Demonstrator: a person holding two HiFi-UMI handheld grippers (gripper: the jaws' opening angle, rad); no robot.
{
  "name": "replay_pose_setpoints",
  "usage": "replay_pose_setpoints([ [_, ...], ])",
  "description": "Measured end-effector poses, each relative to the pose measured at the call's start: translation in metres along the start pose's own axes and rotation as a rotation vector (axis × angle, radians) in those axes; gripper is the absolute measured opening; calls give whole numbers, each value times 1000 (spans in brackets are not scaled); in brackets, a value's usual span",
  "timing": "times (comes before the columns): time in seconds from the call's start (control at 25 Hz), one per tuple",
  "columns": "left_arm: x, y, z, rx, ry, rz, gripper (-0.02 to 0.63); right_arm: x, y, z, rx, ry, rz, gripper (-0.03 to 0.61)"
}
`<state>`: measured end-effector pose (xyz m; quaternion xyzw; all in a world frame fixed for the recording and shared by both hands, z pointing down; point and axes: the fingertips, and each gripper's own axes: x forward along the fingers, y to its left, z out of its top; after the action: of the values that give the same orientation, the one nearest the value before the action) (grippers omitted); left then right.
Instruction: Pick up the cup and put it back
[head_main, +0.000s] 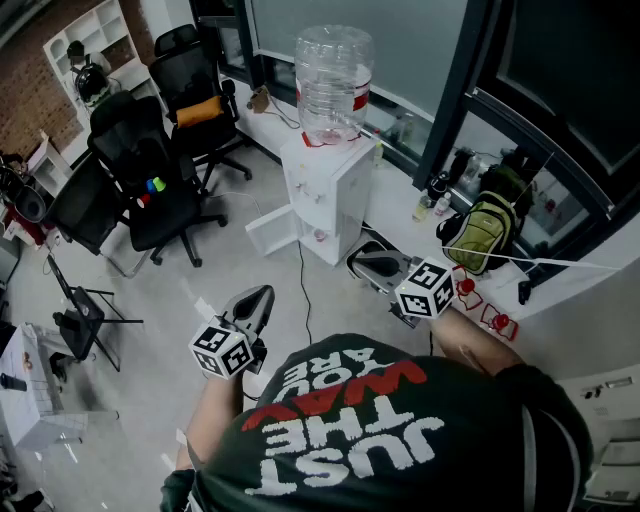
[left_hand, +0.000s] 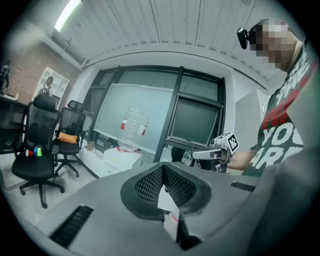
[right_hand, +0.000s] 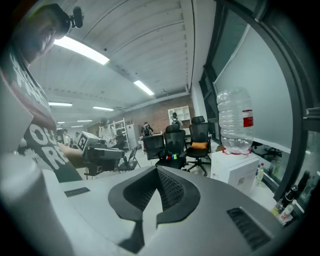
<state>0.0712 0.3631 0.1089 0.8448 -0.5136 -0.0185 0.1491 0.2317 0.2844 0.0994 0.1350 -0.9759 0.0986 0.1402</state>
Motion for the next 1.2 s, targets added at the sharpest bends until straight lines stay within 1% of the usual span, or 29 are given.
replay_pose_setpoints([
  [0.48,5,0,1,0,0,2,8,0,-5,3,-10,0,7,32],
  [0.8,-2,7,-3,-14,-1,-3,8,9,-7,6,51,-15,-9,32],
  [0.96,-18,20,-2,-19,-4,-8,8,25,7,14,46,-20,-7,32],
  [1.2,-62,60,0,-28,-7,-8,8,72,41,30,16,-15,-6,32],
])
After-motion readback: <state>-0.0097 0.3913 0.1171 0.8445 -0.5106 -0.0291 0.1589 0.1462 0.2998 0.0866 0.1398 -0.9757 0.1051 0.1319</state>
